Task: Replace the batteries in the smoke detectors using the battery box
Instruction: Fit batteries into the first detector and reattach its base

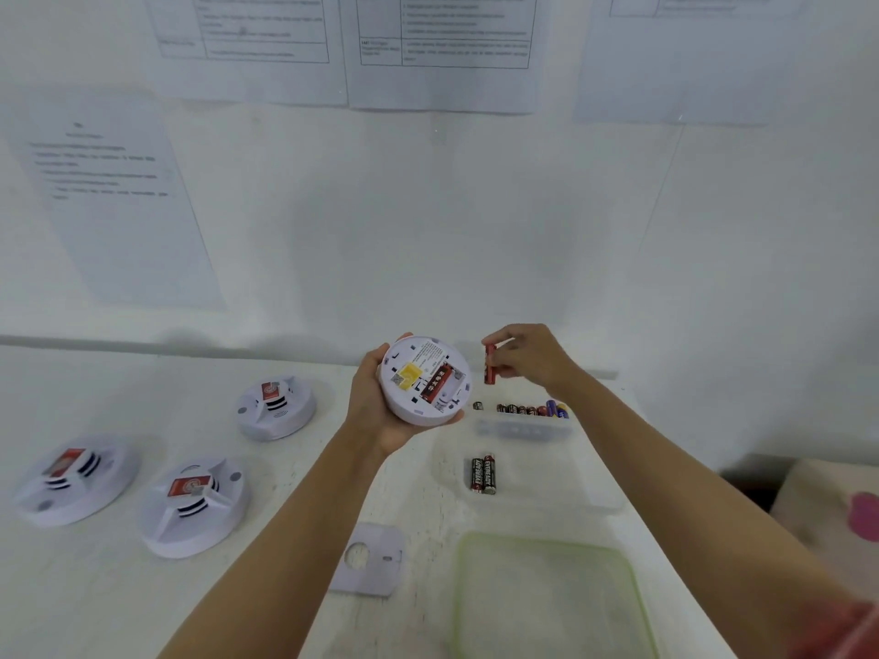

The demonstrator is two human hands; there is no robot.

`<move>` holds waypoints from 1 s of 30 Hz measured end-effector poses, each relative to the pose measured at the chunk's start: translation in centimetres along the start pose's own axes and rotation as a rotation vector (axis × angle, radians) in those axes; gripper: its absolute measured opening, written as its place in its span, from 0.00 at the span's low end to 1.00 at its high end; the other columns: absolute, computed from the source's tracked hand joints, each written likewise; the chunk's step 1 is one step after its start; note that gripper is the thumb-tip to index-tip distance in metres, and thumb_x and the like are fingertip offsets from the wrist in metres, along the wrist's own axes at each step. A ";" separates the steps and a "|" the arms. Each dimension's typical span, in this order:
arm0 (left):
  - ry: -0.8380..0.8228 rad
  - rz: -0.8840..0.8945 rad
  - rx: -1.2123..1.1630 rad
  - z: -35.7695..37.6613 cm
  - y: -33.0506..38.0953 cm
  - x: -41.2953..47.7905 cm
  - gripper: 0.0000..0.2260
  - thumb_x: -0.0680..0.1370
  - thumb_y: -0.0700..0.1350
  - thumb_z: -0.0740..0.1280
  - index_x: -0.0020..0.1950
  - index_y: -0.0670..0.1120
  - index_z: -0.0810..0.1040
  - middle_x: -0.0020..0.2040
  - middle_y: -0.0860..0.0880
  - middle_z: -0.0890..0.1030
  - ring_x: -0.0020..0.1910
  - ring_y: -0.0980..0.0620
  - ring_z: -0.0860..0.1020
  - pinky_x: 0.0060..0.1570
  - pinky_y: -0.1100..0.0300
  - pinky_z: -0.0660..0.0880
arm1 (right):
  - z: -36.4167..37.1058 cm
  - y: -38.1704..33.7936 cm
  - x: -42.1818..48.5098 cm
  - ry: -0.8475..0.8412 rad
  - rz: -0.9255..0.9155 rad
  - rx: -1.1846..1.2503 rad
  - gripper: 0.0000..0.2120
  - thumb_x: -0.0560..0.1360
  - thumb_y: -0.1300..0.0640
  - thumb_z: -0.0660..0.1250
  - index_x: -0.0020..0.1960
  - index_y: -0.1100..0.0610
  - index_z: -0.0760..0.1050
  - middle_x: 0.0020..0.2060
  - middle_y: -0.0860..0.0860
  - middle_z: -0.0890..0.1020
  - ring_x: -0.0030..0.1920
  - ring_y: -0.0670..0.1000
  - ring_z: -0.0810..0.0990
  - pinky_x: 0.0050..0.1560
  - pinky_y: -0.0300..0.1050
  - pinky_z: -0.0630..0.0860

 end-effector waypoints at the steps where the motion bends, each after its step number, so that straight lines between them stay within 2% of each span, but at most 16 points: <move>1: -0.002 0.003 0.009 0.2 0.0 -0.1 0.15 0.78 0.54 0.53 0.47 0.51 0.77 0.51 0.43 0.82 0.50 0.37 0.78 0.48 0.39 0.74 | -0.2 -0.6 -0.5 -0.024 -0.020 0.018 0.10 0.71 0.70 0.68 0.52 0.66 0.77 0.34 0.54 0.80 0.33 0.48 0.80 0.37 0.34 0.79; 7: 0.019 0.006 0.021 0.9 -0.1 -1.0 0.14 0.78 0.54 0.53 0.48 0.52 0.77 0.51 0.42 0.82 0.50 0.36 0.77 0.52 0.40 0.70 | -0.4 -3.6 -3.1 -0.023 -0.165 0.052 0.11 0.70 0.69 0.70 0.51 0.63 0.79 0.29 0.49 0.81 0.32 0.45 0.81 0.40 0.37 0.81; 10: 0.022 0.011 0.035 1.2 -0.1 -1.5 0.14 0.79 0.54 0.53 0.48 0.52 0.77 0.49 0.42 0.83 0.50 0.37 0.77 0.52 0.41 0.71 | -0.4 -4.9 -4.5 -0.033 -0.215 0.058 0.11 0.70 0.70 0.69 0.51 0.60 0.77 0.31 0.51 0.81 0.33 0.46 0.81 0.41 0.39 0.81; 12: 0.021 0.013 0.045 1.4 0.0 -1.8 0.15 0.79 0.54 0.52 0.48 0.51 0.77 0.45 0.42 0.84 0.49 0.37 0.77 0.51 0.41 0.71 | -0.3 -5.4 -5.2 -0.032 -0.228 0.058 0.11 0.70 0.70 0.69 0.49 0.59 0.76 0.33 0.52 0.80 0.33 0.46 0.81 0.41 0.40 0.81; 18: 0.020 0.005 0.057 1.4 0.1 -2.6 0.14 0.78 0.54 0.53 0.49 0.52 0.77 0.46 0.42 0.84 0.48 0.38 0.79 0.52 0.41 0.70 | 0.4 -5.8 -6.8 0.000 -0.201 0.123 0.08 0.68 0.70 0.71 0.44 0.61 0.76 0.33 0.55 0.80 0.33 0.48 0.82 0.41 0.42 0.82; 22: -0.027 0.004 0.049 1.7 0.1 -2.9 0.14 0.78 0.54 0.53 0.47 0.52 0.77 0.45 0.41 0.84 0.40 0.37 0.82 0.51 0.41 0.71 | 2.2 -5.5 -7.8 0.101 -0.195 -0.036 0.08 0.66 0.67 0.73 0.43 0.63 0.77 0.33 0.52 0.79 0.37 0.53 0.80 0.44 0.50 0.82; 24: -0.045 0.000 0.028 1.8 0.0 -3.0 0.13 0.78 0.54 0.54 0.48 0.52 0.77 0.47 0.41 0.83 0.42 0.37 0.82 0.48 0.39 0.75 | 3.0 -5.5 -8.2 0.137 -0.198 -0.126 0.07 0.66 0.65 0.73 0.43 0.62 0.78 0.33 0.50 0.79 0.35 0.49 0.79 0.40 0.43 0.81; 26: -0.051 0.006 0.009 1.9 -0.1 -3.1 0.13 0.78 0.53 0.54 0.48 0.52 0.77 0.47 0.41 0.84 0.46 0.37 0.79 0.43 0.38 0.76 | 3.5 -5.5 -8.4 0.156 -0.197 -0.151 0.07 0.67 0.65 0.73 0.44 0.62 0.78 0.33 0.50 0.79 0.31 0.40 0.78 0.30 0.30 0.75; 27: -0.053 0.012 -0.001 2.0 -0.2 -3.2 0.14 0.78 0.53 0.54 0.47 0.52 0.78 0.46 0.41 0.84 0.47 0.37 0.78 0.42 0.38 0.76 | 3.5 -5.5 -8.5 0.162 -0.187 -0.146 0.06 0.67 0.64 0.73 0.44 0.63 0.79 0.33 0.50 0.80 0.29 0.38 0.77 0.27 0.27 0.71; 28: -0.055 0.017 -0.013 2.0 -0.2 -3.3 0.14 0.78 0.53 0.54 0.46 0.52 0.78 0.46 0.42 0.84 0.47 0.37 0.78 0.42 0.38 0.76 | 3.6 -5.4 -8.6 0.168 -0.178 -0.141 0.06 0.67 0.64 0.73 0.43 0.63 0.79 0.34 0.51 0.81 0.28 0.38 0.77 0.26 0.26 0.70; 30: -0.062 0.023 -0.040 2.2 -0.3 -3.6 0.16 0.78 0.53 0.54 0.43 0.51 0.80 0.45 0.42 0.84 0.45 0.38 0.79 0.40 0.37 0.76 | 3.7 -5.4 -8.7 0.178 -0.174 -0.162 0.07 0.67 0.64 0.74 0.43 0.65 0.79 0.38 0.55 0.82 0.33 0.44 0.78 0.33 0.30 0.73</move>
Point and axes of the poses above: each hand's wrist, its own x-axis towards the middle knuckle, its own z-axis out of the palm, y = z × x, the point moved 1 cm from there along x, towards the middle knuckle
